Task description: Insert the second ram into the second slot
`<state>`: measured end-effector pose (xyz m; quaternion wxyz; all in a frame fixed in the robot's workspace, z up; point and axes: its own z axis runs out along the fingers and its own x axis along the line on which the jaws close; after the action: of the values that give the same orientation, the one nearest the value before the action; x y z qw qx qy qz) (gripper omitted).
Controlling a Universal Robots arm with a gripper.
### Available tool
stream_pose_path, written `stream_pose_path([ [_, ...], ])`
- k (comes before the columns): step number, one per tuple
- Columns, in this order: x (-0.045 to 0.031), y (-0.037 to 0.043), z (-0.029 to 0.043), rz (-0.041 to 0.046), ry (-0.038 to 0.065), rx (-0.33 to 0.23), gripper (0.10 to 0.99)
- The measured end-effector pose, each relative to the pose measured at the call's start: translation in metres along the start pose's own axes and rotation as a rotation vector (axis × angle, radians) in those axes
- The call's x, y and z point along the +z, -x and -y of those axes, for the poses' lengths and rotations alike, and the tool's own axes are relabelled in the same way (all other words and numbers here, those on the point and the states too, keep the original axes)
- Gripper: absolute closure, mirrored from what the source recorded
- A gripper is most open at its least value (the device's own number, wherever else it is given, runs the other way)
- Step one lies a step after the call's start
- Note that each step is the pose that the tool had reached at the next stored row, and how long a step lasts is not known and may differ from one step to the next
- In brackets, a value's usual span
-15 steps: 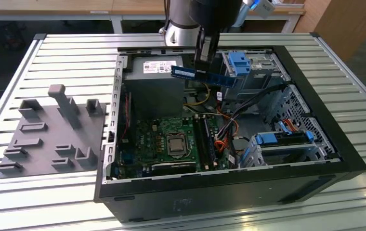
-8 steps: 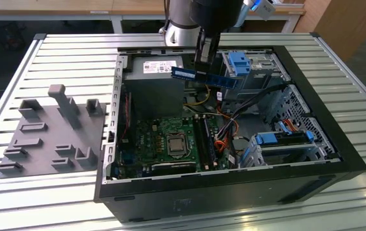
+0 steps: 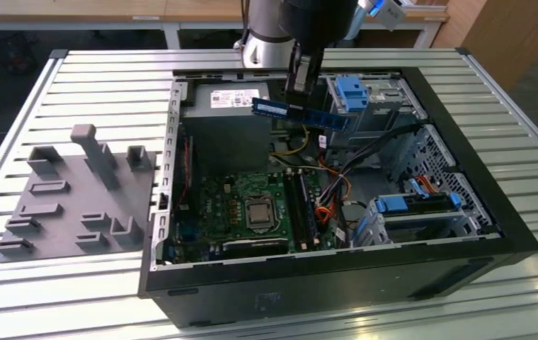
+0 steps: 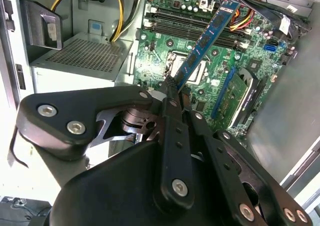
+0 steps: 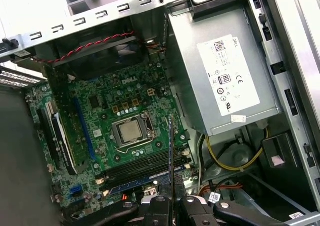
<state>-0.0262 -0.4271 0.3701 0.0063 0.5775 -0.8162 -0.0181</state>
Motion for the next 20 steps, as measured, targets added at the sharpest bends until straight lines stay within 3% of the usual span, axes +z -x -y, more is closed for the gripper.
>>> stream_pose_path([
  [20,0.0,0.0,0.0,0.0009,0.0,0.024,0.949],
])
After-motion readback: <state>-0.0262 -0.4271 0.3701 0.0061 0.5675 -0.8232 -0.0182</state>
